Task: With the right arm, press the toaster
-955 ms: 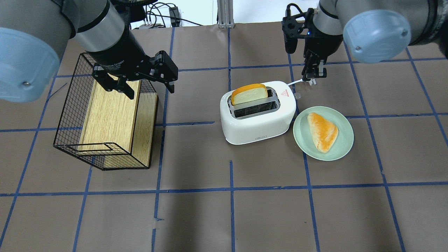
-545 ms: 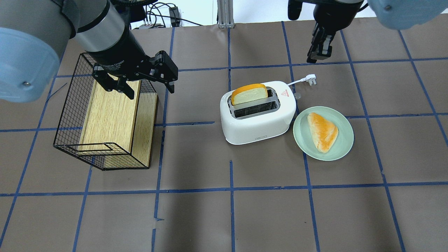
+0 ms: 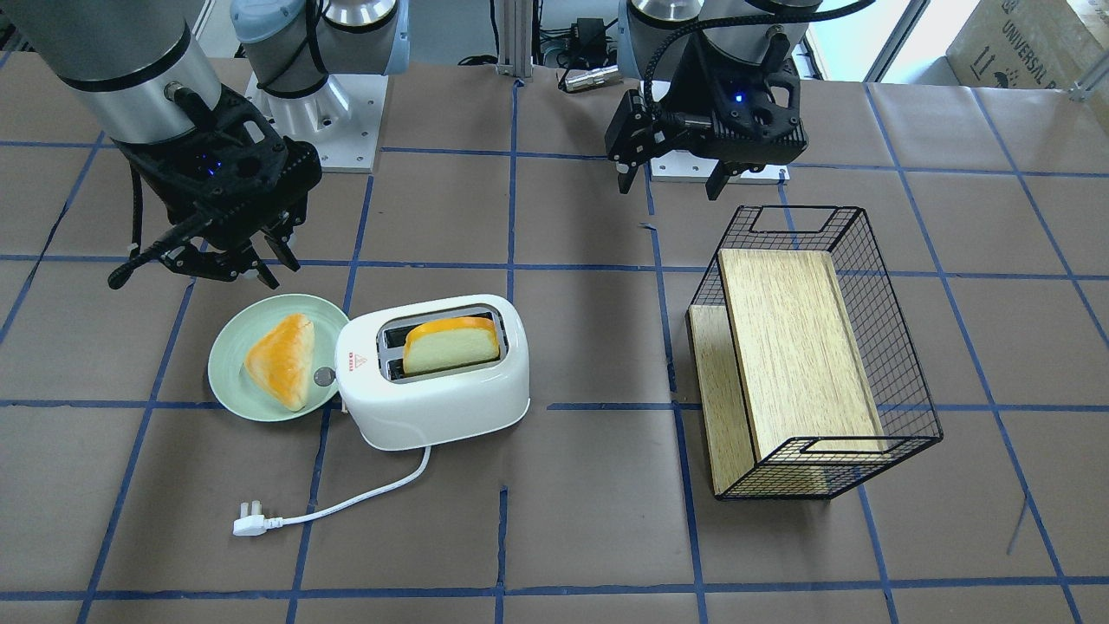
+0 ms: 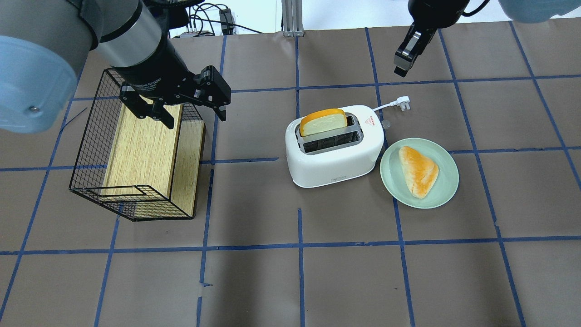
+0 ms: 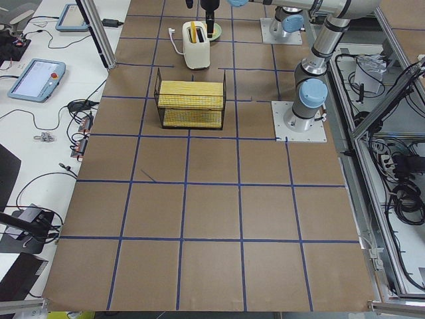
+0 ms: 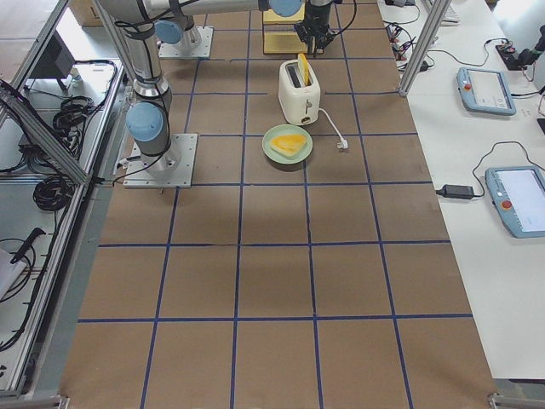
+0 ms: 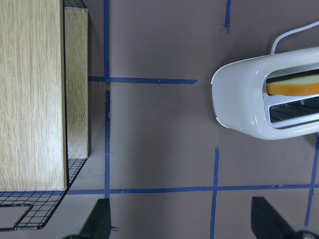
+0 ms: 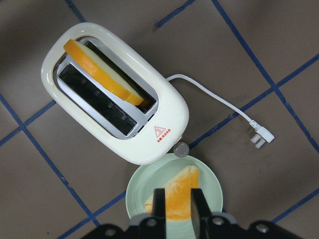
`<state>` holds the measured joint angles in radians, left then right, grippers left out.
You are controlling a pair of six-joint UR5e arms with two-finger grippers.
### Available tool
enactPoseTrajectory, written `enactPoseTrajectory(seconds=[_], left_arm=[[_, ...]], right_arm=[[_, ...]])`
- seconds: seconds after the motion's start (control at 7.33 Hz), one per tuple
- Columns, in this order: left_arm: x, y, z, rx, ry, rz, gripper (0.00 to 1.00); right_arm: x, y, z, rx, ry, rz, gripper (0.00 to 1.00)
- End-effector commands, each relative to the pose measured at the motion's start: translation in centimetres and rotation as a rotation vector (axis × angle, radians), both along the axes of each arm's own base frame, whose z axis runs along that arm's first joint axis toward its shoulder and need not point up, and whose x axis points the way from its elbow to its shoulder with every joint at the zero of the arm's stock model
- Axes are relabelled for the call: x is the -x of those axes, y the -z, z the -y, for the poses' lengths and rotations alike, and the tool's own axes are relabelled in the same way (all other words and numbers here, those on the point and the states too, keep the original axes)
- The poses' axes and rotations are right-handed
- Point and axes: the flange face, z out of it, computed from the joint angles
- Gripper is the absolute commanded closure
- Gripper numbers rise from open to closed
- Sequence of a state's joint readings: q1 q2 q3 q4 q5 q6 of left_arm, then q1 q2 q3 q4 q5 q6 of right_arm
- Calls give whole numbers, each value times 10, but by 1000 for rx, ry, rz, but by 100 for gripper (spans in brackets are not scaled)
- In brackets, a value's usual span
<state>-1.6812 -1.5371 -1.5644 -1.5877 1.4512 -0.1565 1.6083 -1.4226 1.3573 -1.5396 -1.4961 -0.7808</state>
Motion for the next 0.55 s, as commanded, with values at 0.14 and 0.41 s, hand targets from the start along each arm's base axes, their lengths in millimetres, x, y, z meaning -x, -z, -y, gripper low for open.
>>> enactPoseTrajectory(seconds=[0.14,0.41], left_arm=[[0,0,0,0,0,0,0],[0,0,0,0,0,0,0]], right_arm=[[-14,0,-5,-36,400,0,58],[-7,10,-4,-64,499,-46,25]])
